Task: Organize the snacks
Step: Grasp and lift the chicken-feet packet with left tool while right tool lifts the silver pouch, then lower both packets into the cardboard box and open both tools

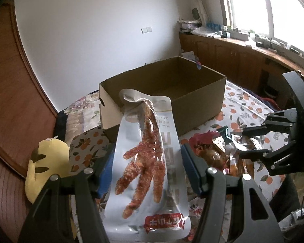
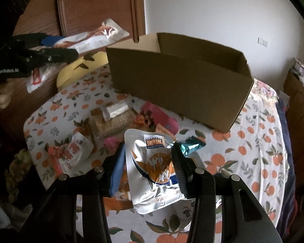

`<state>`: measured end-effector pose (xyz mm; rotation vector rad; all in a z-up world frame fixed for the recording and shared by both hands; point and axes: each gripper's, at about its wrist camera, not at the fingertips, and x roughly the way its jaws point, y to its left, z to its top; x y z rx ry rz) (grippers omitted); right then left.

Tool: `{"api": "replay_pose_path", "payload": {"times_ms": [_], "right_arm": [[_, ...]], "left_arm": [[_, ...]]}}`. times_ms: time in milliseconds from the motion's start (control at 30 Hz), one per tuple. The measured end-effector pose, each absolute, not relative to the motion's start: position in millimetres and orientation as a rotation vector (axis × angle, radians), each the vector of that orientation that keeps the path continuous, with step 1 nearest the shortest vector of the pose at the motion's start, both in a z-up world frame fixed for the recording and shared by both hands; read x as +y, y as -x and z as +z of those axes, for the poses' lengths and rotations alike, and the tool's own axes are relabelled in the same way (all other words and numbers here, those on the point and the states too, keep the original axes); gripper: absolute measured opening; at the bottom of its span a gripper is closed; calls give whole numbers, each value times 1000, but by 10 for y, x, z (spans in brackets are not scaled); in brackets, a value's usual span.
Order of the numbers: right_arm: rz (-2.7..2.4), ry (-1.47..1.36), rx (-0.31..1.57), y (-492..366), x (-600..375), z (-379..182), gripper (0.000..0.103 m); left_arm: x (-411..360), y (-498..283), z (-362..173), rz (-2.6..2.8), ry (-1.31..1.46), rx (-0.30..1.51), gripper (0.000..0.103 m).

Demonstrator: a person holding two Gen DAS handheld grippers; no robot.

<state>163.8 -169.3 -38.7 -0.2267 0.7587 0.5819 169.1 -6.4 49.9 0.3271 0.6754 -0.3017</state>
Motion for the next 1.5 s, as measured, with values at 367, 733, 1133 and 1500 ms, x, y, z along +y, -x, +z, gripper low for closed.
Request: {"api": "replay_pose_path", "payload": {"times_ms": [367, 733, 1133, 1500], "right_arm": [[560, 265, 661, -1870, -1667, 172, 46], [537, 284, 571, -2506, -1565, 672, 46], [519, 279, 610, -3196, -1382, 463, 46], [496, 259, 697, -3628, -1326, 150, 32]], "left_arm": [[-49, -2030, 689, -312, -220, 622, 62], [-97, -2662, 764, -321, -171, 602, 62], [-39, -3334, 470, -331, -109, 670, 62], [-73, -3641, 184, -319, -100, 738, 63]]}}
